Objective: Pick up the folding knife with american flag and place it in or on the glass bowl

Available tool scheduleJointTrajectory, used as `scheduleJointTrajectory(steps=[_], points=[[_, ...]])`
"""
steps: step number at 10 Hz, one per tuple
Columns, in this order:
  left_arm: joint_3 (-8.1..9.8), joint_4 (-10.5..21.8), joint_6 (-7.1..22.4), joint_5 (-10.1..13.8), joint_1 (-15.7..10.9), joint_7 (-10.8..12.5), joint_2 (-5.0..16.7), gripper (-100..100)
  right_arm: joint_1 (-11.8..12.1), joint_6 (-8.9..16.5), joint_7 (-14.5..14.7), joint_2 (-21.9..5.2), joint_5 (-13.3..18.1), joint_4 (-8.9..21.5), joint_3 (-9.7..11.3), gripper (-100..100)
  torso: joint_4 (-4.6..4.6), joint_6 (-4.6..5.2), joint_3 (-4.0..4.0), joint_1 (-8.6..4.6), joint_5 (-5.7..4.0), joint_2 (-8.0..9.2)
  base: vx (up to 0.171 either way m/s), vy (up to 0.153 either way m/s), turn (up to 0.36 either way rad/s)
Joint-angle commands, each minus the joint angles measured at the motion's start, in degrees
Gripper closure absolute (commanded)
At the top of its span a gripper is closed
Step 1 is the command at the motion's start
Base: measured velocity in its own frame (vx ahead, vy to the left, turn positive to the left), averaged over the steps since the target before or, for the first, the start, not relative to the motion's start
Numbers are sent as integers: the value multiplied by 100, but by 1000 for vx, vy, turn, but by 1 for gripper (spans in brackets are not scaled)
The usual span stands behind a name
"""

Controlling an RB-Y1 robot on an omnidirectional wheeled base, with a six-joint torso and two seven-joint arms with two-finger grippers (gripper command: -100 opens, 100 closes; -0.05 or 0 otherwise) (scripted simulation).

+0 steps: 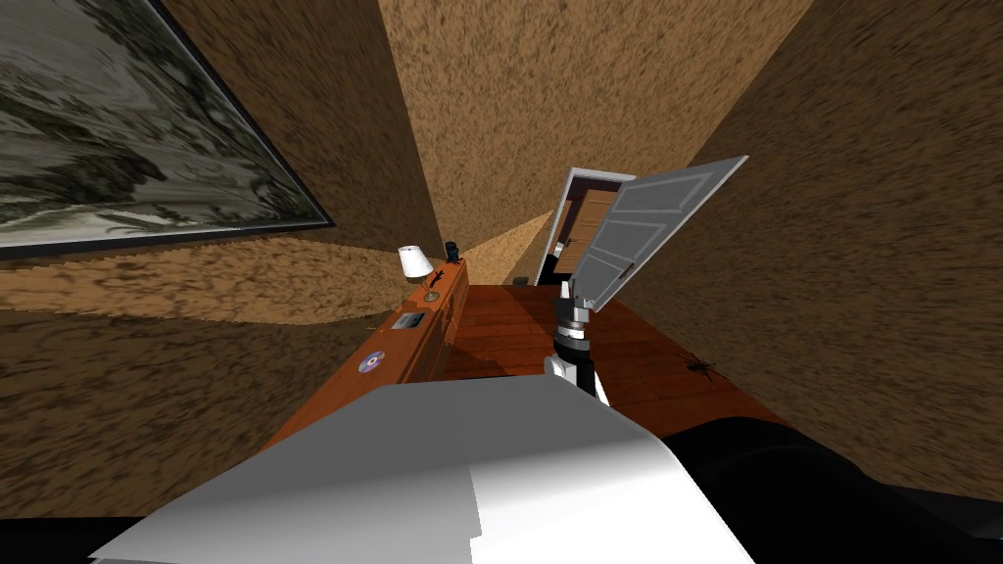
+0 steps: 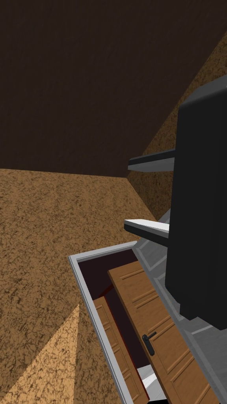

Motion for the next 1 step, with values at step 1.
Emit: scheduleJointTrajectory(steps=[1], points=[[0,0,0,0,0,0,0,0,0,0,0,0,0,0,0,0,0,0,0,0,0,0,0,0,0]])
